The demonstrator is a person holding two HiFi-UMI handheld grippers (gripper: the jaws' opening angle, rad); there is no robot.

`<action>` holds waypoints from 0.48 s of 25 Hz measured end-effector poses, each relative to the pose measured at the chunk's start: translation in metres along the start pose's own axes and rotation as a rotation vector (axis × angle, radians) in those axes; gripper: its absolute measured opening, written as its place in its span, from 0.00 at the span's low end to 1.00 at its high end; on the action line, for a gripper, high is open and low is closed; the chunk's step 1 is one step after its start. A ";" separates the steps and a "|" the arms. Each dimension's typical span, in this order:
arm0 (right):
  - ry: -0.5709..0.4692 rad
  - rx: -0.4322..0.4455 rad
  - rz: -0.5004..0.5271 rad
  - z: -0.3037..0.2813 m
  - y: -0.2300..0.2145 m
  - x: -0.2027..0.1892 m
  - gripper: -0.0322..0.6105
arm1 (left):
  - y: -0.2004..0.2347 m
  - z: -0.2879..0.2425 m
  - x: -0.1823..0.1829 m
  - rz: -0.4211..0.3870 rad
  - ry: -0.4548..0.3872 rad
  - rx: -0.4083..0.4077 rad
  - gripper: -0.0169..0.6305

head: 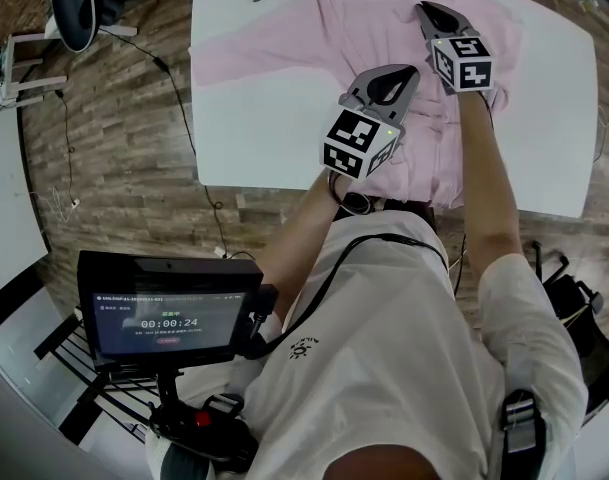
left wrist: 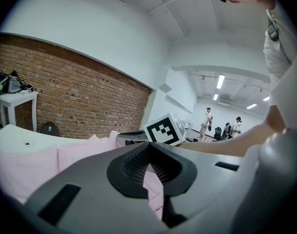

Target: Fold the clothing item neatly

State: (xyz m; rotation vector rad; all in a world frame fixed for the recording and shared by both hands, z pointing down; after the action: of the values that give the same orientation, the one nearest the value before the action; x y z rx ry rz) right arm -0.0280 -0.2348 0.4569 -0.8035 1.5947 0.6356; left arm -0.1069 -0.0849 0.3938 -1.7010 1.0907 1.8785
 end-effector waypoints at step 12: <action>0.025 0.060 -0.004 -0.006 0.021 -0.019 0.09 | 0.007 0.010 -0.003 0.003 0.002 0.026 0.03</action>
State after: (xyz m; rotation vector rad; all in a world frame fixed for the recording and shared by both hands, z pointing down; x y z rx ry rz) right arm -0.0465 -0.2232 0.4758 -0.7726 1.6267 0.5748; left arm -0.1179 -0.0816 0.3985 -1.6884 1.1145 1.8563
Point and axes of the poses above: the fingertips, and each gripper's own axes: z backward along the fingers, y to its left, x out of its top, the point moved 5 cm from there along z, backward along the fingers, and after that the axes turned 14 degrees about -y, right-handed, at the moved point
